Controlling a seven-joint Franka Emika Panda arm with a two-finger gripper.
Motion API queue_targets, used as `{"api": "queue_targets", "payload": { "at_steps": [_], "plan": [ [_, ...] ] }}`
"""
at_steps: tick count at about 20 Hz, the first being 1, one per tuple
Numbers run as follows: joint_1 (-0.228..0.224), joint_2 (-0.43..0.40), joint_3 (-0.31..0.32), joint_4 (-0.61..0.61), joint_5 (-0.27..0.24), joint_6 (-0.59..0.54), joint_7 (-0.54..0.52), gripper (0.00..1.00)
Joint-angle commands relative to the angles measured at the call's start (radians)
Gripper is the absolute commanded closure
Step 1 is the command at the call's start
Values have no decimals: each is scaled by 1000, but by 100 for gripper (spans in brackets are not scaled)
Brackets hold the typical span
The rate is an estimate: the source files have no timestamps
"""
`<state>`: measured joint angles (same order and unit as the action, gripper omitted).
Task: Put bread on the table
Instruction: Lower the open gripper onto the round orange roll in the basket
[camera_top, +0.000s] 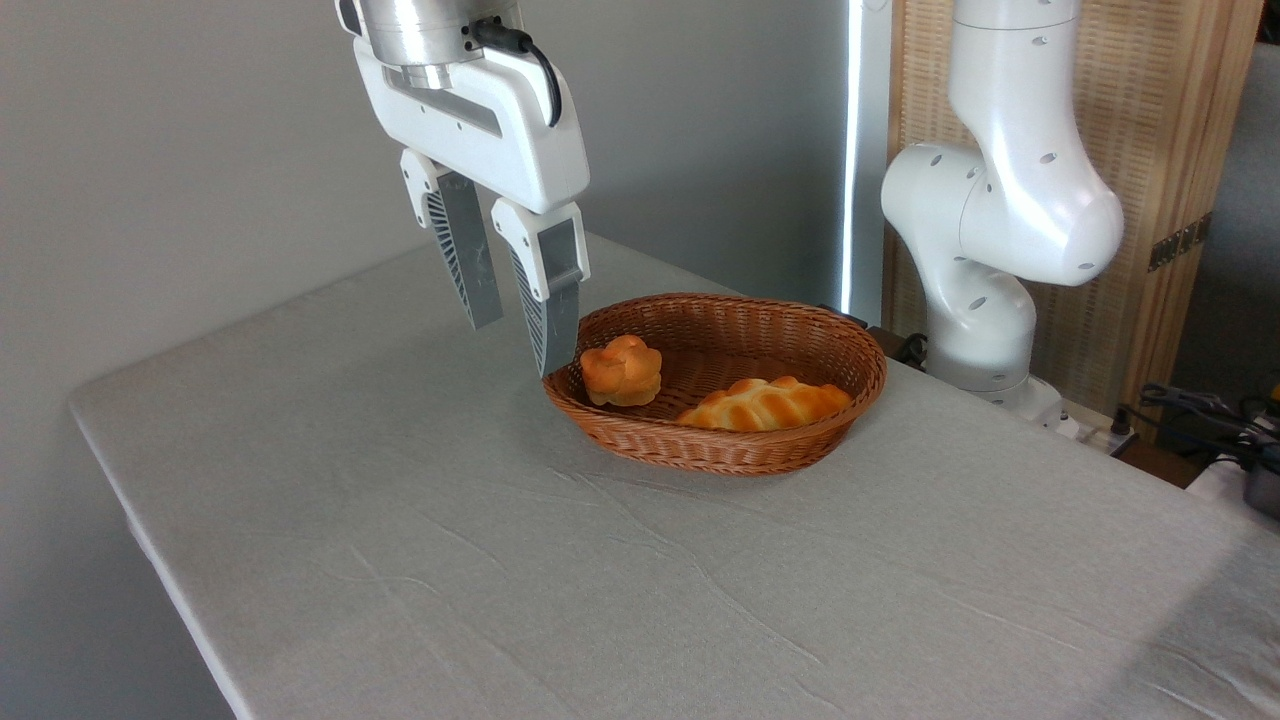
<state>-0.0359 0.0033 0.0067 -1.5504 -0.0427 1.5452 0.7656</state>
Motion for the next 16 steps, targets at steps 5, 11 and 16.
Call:
{"api": "queue_targets", "payload": {
  "at_steps": [5, 11, 16],
  "plan": [
    [-1, -9, -2, -8, -2, -14, -9, 0],
    [-36, -69, -28, -132, 0, -43, -44, 0],
    [-142, -207, -37, -384, 0, 12, -124, 0]
  ]
}}
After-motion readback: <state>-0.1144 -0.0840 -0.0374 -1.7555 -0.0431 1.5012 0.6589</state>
